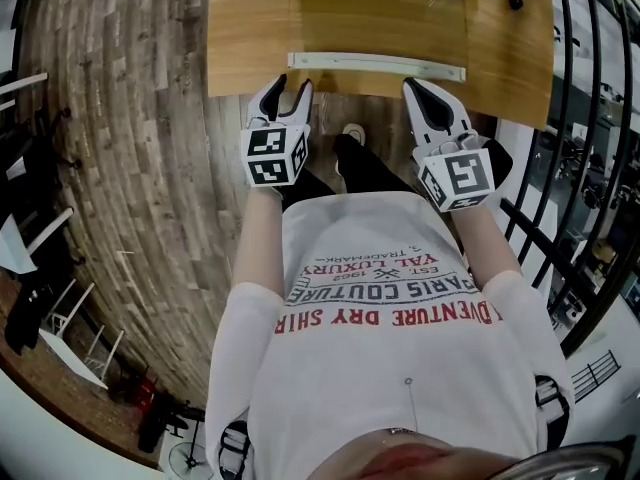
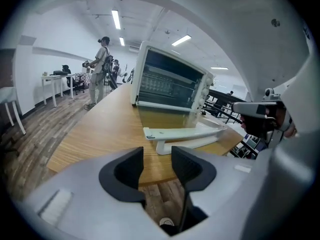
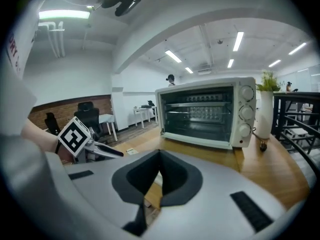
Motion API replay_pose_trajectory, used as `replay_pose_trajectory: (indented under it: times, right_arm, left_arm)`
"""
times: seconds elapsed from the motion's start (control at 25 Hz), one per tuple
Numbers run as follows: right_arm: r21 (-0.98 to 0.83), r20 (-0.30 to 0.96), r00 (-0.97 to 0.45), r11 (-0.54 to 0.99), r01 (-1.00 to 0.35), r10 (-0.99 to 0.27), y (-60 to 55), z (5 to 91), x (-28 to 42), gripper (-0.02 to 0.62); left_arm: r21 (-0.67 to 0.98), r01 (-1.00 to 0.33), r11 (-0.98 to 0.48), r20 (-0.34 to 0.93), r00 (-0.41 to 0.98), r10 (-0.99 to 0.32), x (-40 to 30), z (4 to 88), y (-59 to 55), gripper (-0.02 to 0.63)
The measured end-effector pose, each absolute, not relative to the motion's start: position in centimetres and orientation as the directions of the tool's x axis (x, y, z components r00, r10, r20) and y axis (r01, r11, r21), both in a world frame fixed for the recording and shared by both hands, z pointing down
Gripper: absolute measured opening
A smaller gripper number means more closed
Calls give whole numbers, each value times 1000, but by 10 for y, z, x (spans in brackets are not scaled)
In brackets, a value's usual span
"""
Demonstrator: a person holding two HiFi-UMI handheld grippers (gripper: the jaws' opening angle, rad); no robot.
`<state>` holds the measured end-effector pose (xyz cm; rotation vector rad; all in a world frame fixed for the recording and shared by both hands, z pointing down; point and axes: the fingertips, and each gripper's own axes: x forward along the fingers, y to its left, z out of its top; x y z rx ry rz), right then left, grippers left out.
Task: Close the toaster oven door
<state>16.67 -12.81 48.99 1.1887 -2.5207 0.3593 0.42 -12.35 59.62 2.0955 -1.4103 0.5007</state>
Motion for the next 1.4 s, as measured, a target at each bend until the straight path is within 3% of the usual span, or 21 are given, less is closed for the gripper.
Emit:
replay_pose_trajectory:
  times: [0.52,0.72,1.4]
  right_arm:
    - [-93,443,-584,613,-785,-681,-137,516,180,-12]
    - [-104,447,-577,601,-792,-684,-141,516,188,-12]
    - [-88,362,-543,552,-829,-757,-145,470,207,-12]
  left_arm:
    - [219,-948,-231,616,317,-721,17,614,-150,178]
    - [204,-948,-245,623,319,-714,21,615,-153,97]
    - [186,-958,-216,633,285,-720,19,583,-153,92]
